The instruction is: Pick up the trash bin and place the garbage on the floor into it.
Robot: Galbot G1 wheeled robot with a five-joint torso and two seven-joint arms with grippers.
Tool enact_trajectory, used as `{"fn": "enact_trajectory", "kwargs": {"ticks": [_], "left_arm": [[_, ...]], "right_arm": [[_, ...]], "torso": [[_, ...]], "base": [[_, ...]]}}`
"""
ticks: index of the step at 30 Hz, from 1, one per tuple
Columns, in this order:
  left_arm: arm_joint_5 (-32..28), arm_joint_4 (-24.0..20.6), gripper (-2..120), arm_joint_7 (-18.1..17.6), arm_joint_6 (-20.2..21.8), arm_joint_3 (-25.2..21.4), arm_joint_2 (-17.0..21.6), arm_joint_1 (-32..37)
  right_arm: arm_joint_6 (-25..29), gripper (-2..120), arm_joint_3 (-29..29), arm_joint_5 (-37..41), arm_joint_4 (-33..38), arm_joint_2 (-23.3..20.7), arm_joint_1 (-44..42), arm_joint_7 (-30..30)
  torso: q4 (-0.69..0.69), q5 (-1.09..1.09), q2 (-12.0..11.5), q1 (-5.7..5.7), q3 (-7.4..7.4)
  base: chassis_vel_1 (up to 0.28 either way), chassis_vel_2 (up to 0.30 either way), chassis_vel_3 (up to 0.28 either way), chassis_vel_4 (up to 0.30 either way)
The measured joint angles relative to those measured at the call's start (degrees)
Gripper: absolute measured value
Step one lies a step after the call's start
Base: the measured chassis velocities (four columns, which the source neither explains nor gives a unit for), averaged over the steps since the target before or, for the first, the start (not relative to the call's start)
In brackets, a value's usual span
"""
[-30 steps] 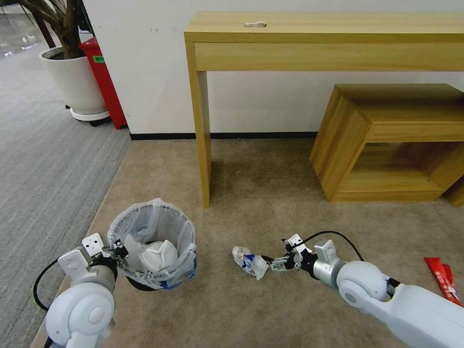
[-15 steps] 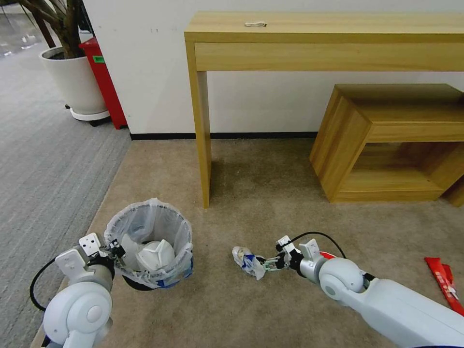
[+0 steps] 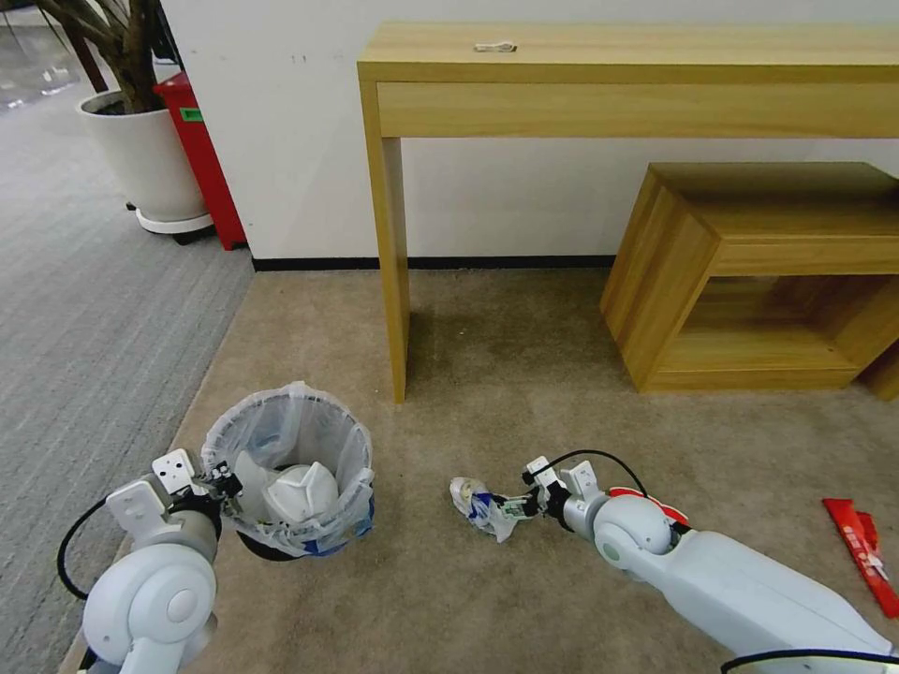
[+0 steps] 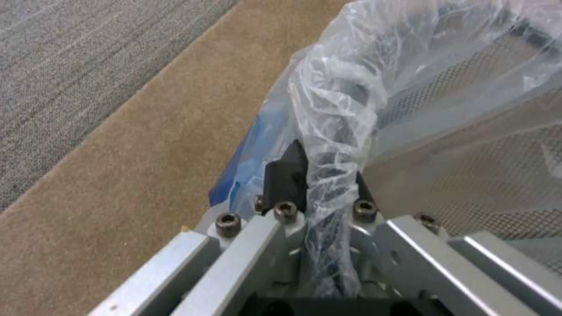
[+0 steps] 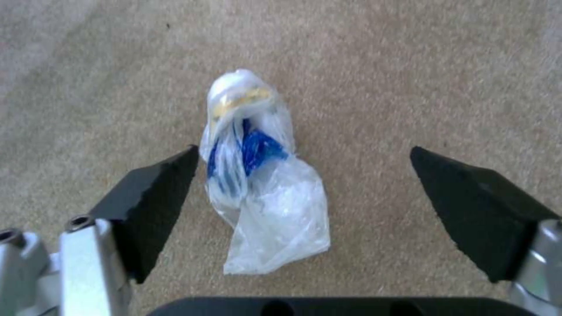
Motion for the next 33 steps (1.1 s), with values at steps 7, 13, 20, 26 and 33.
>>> {"fn": "enact_trajectory", "kwargs": {"ticks": [7, 13, 20, 26, 33], "left_arm": [[-0.02, -0.10, 0, -0.03, -0.05, -0.03, -0.04, 0.08], [-0.02, -0.35, 0, -0.05, -0.07, -0.03, -0.11, 0.11], [-0.02, -0.59, 0, -0.09, -0.08, 0.02, -0.26, 0.14], [-0.02, -0.79, 0, -0.10, -0.11, -0.06, -0.24, 0.24], [-0.04, -1.28, 0, -0.13, -0.16, -0.10, -0.21, 0.46]], "right_arm": [[0.83, 85, -0.71, -1.03, -1.49, 0.76, -0.78, 0.10], [1.01, 83, -1.36, -1.22, -2.18, 1.05, -0.76, 0.09], [1.75, 77, -2.40, -1.78, -3.75, 1.97, -0.27, -0.25], [2.63, 77, -3.79, -2.05, -5.32, 2.91, 0.66, -0.25], [3.22, 77, -5.03, -2.38, -7.04, 4.18, 1.74, -0.21]], "torso": [[0.00, 0.00, 0.00, 0.00, 0.00], [0.00, 0.00, 0.00, 0.00, 0.00], [0.00, 0.00, 0.00, 0.00, 0.00], [0.00, 0.00, 0.00, 0.00, 0.00], [0.00, 0.00, 0.00, 0.00, 0.00]], "base": [[0.000, 0.000, 0.000, 0.000], [0.000, 0.000, 0.000, 0.000], [0.000, 0.000, 0.000, 0.000], [0.000, 0.000, 0.000, 0.000], [0.000, 0.000, 0.000, 0.000]]}}
